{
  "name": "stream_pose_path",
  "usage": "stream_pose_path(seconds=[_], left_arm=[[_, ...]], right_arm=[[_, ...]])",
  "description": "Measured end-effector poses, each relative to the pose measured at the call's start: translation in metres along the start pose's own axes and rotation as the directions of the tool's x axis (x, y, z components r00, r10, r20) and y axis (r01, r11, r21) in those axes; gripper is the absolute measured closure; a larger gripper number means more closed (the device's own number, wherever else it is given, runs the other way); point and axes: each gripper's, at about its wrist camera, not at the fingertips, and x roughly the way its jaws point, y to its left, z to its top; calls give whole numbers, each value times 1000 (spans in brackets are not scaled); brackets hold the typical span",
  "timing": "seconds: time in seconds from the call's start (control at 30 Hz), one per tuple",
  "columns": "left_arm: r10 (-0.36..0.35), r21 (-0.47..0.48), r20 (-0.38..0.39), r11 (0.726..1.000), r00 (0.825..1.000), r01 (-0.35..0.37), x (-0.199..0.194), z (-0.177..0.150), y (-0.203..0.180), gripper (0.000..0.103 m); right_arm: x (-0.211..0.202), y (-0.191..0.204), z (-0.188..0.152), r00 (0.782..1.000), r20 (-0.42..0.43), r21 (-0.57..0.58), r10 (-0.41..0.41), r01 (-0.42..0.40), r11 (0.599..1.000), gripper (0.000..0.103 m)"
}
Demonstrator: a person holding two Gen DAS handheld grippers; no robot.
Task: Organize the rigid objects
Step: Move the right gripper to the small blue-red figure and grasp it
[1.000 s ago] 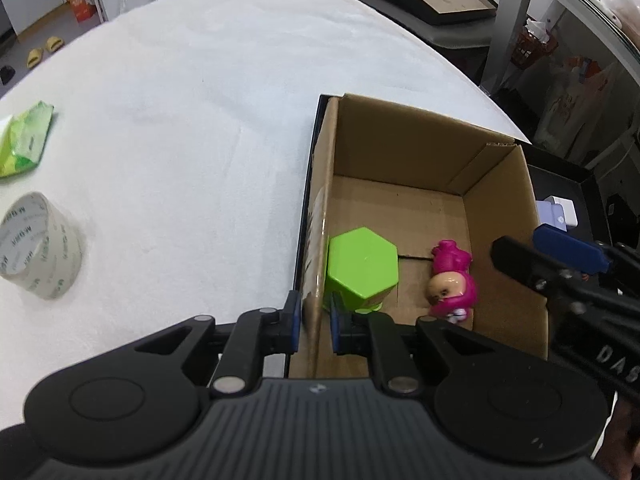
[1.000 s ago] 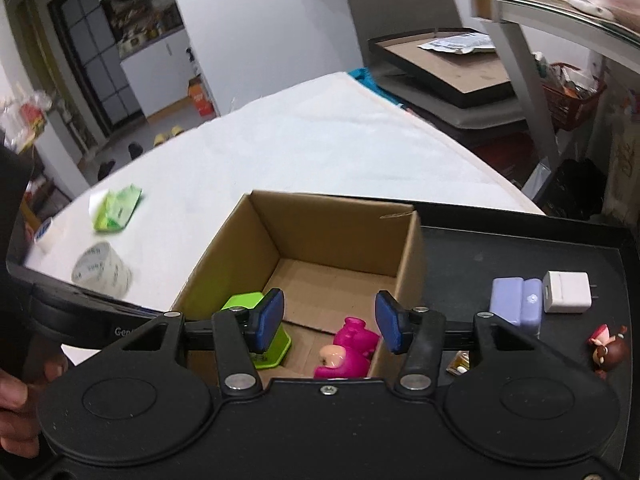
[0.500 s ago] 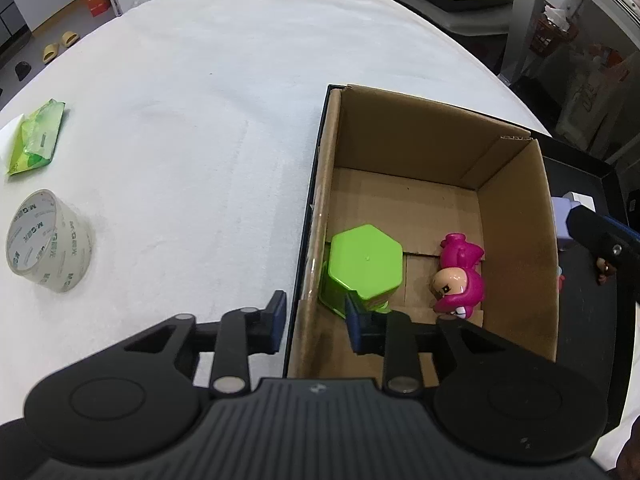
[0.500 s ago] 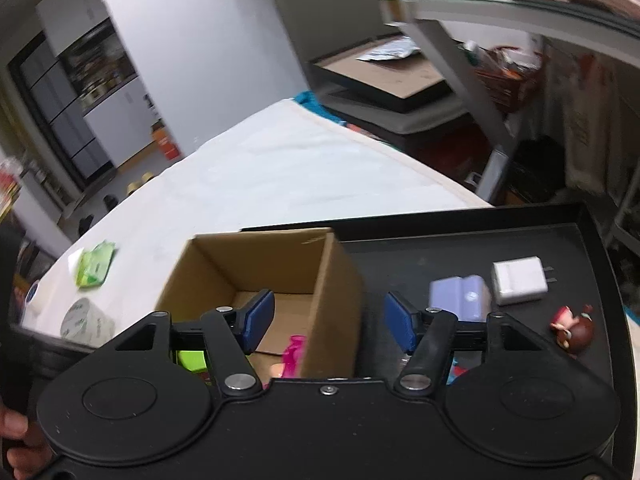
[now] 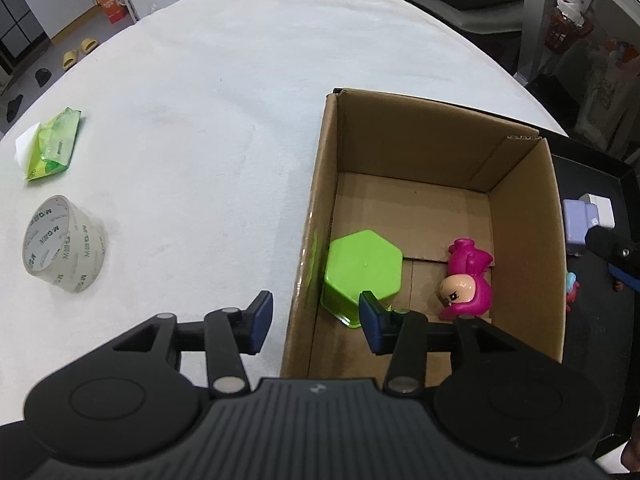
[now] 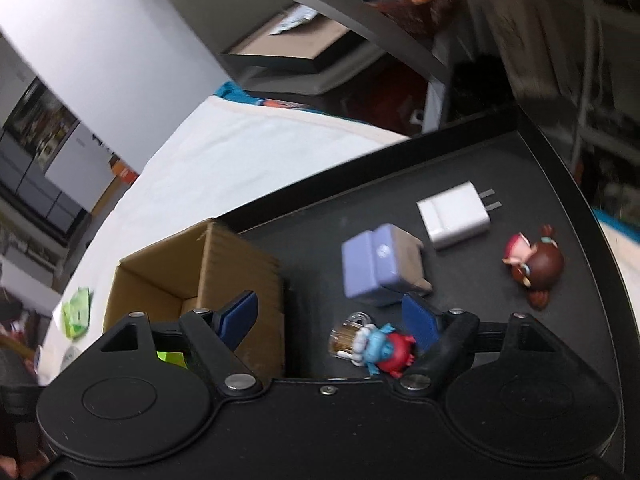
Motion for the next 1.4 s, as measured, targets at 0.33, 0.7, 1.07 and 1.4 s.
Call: stream_pose_path(seconds=[0.33, 0.7, 1.07, 1.4], left_arm=[[25, 2, 17, 1000, 1000, -25, 3, 6, -13, 50], [18, -1, 21, 1000, 1000, -18, 6, 9, -13, 47], [10, -10, 18, 1000, 1000, -10, 3, 5, -10, 47], [2, -26, 32, 1000, 999, -1, -6, -1, 1, 47]], right_arm=[[17, -9, -2, 999, -42, 28, -11, 12, 1000, 24], [57, 23, -24, 969, -29, -231, -244, 231, 945, 42], [42, 21, -19, 980, -7, -232, -201, 194, 953, 60], [9, 30, -7, 992, 60, -194, -110, 119, 974, 61]])
